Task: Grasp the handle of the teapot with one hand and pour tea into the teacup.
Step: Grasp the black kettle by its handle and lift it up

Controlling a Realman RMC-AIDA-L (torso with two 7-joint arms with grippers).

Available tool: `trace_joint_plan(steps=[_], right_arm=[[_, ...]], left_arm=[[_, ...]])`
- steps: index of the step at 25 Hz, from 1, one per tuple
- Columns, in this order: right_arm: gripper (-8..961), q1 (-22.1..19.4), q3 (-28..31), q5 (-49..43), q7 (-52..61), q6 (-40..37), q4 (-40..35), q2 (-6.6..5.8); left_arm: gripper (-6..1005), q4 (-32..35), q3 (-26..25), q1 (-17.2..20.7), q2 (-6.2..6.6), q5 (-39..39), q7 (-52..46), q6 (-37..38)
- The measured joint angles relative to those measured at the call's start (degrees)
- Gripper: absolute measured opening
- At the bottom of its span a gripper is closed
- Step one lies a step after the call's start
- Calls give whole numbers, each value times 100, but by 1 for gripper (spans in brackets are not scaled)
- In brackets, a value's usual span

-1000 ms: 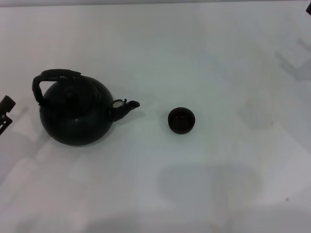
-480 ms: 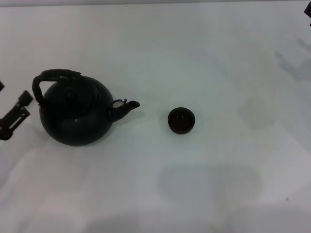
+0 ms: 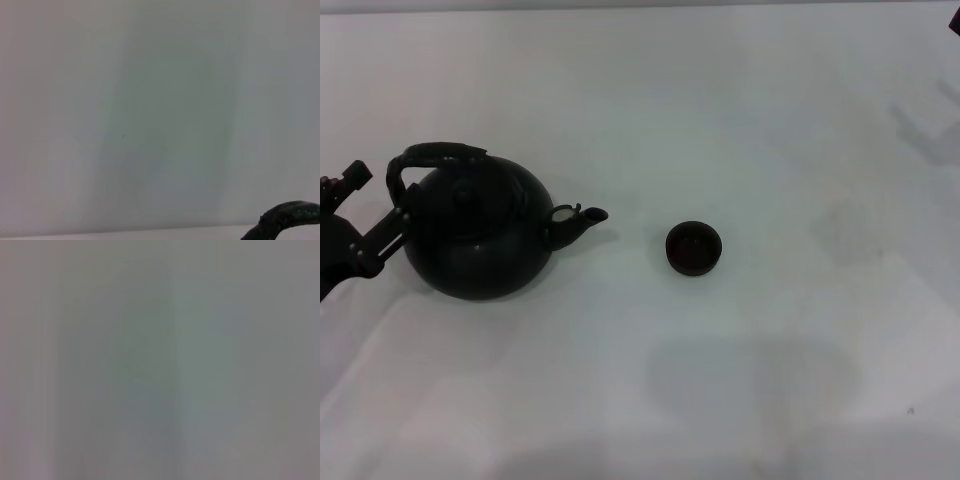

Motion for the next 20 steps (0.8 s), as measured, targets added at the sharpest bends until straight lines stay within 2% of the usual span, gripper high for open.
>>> trace_joint_plan(steps=[19, 20], right_arm=[[874, 123, -48, 6, -128, -337, 2, 4], [874, 123, -39, 7, -129, -340, 11, 4]], left_arm=[[706, -279, 19, -236, -7, -54, 17, -121], [669, -279, 20, -231, -7, -49, 19, -122]])
